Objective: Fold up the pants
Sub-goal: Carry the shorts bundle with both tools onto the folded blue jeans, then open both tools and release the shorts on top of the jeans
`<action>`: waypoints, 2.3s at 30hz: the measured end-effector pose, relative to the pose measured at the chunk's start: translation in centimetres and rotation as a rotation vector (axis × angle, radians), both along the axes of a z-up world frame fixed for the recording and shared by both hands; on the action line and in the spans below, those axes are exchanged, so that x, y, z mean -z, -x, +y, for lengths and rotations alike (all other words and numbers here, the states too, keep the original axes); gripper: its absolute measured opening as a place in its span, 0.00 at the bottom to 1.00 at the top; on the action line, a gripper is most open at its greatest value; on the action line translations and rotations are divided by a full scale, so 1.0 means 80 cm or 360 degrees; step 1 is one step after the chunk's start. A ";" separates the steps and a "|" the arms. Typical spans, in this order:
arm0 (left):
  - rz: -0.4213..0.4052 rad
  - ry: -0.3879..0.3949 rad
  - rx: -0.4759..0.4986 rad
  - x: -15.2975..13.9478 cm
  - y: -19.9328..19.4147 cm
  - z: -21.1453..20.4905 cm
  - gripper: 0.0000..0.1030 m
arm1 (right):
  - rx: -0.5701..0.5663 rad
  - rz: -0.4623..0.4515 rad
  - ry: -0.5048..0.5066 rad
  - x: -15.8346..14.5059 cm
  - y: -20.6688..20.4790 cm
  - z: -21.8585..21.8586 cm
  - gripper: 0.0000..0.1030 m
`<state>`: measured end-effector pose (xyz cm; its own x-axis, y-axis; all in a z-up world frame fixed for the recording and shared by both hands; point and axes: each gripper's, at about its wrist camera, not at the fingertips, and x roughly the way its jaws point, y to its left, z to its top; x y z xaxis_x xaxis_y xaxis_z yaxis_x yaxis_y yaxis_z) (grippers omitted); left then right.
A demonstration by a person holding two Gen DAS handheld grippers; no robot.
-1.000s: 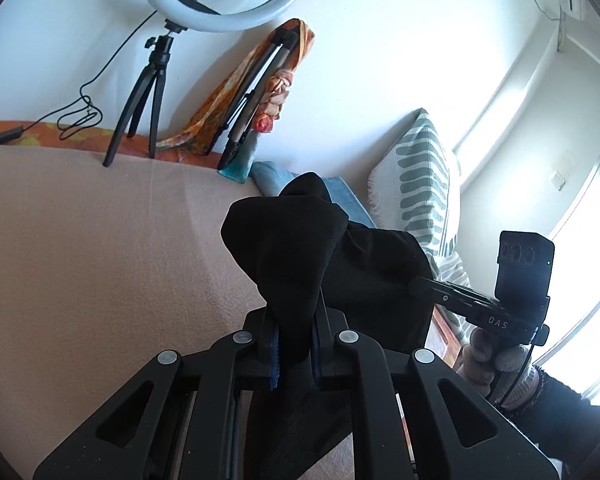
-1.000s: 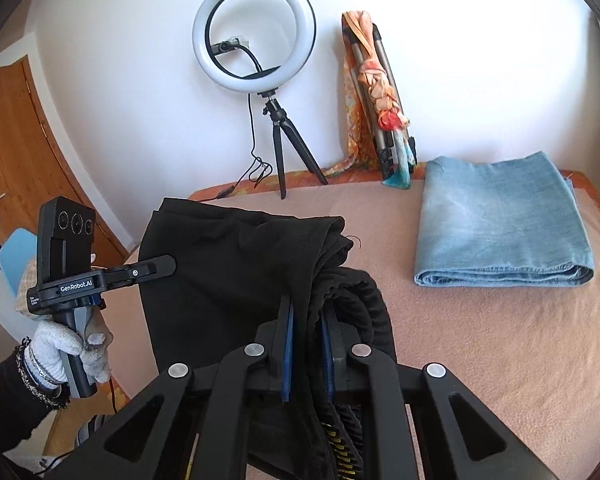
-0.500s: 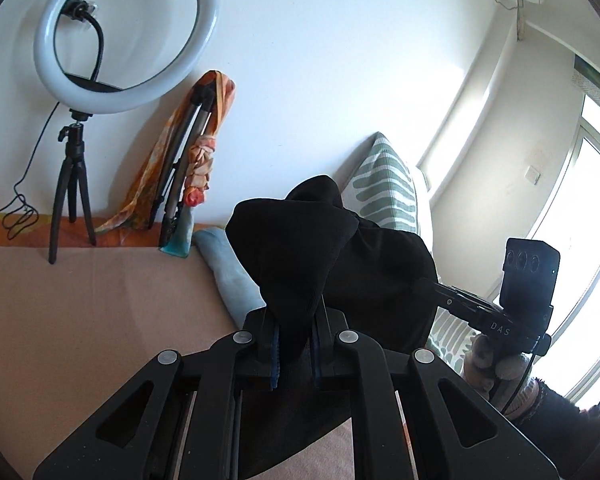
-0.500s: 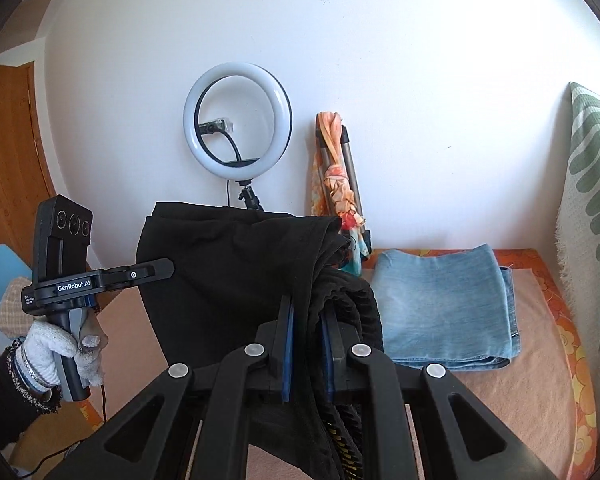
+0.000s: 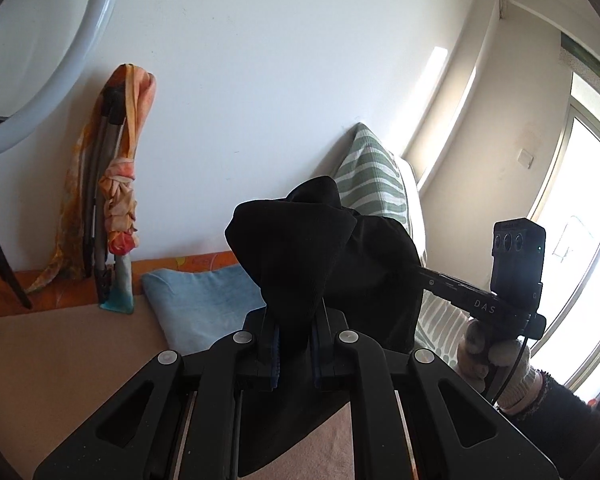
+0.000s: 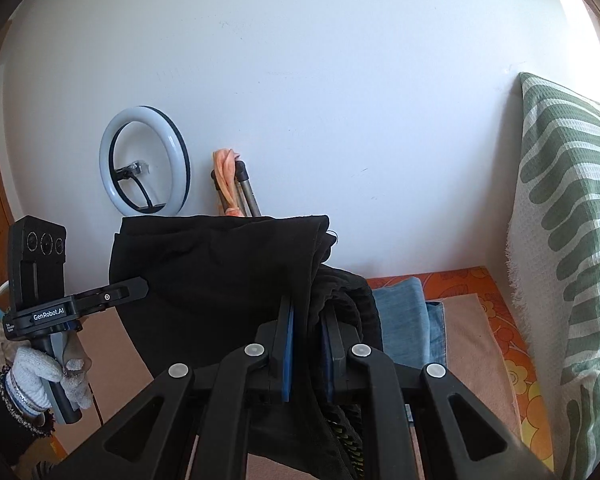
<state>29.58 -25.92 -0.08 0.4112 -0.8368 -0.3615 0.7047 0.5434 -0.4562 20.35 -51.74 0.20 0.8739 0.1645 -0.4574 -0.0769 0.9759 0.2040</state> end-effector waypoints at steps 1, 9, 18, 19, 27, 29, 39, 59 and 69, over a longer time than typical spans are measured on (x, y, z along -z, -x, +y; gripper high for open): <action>0.0011 0.0002 0.0005 0.004 -0.008 -0.007 0.09 | 0.0012 0.0005 -0.0003 0.002 -0.009 -0.007 0.10; 0.0134 -0.0025 -0.0032 0.045 -0.075 -0.035 0.09 | 0.0036 0.0099 -0.0020 0.036 -0.086 -0.047 0.10; 0.0178 -0.0162 -0.0147 0.087 -0.125 -0.055 0.09 | 0.0039 0.0241 0.0030 0.088 -0.165 -0.057 0.10; 0.0180 -0.0181 -0.0153 0.092 -0.130 -0.058 0.09 | 0.0040 0.0251 0.0044 0.093 -0.170 -0.057 0.10; 0.0118 -0.0435 -0.0257 0.117 -0.146 -0.097 0.17 | 0.0164 0.0398 0.0141 0.130 -0.213 -0.073 0.25; 0.0121 -0.0475 -0.0287 0.120 -0.150 -0.102 0.37 | 0.0217 0.0413 0.0163 0.134 -0.217 -0.079 0.41; 0.0122 -0.0469 -0.0246 0.114 -0.132 -0.093 0.55 | 0.0295 0.0389 0.0084 0.132 -0.192 -0.101 0.59; 0.0010 -0.0388 -0.0312 0.019 -0.002 -0.008 0.74 | 0.0339 0.0220 0.0280 0.034 -0.037 -0.001 1.00; -0.0112 -0.0435 -0.0322 -0.010 0.102 0.030 0.81 | 0.0338 0.0146 0.0285 0.006 0.055 0.064 1.00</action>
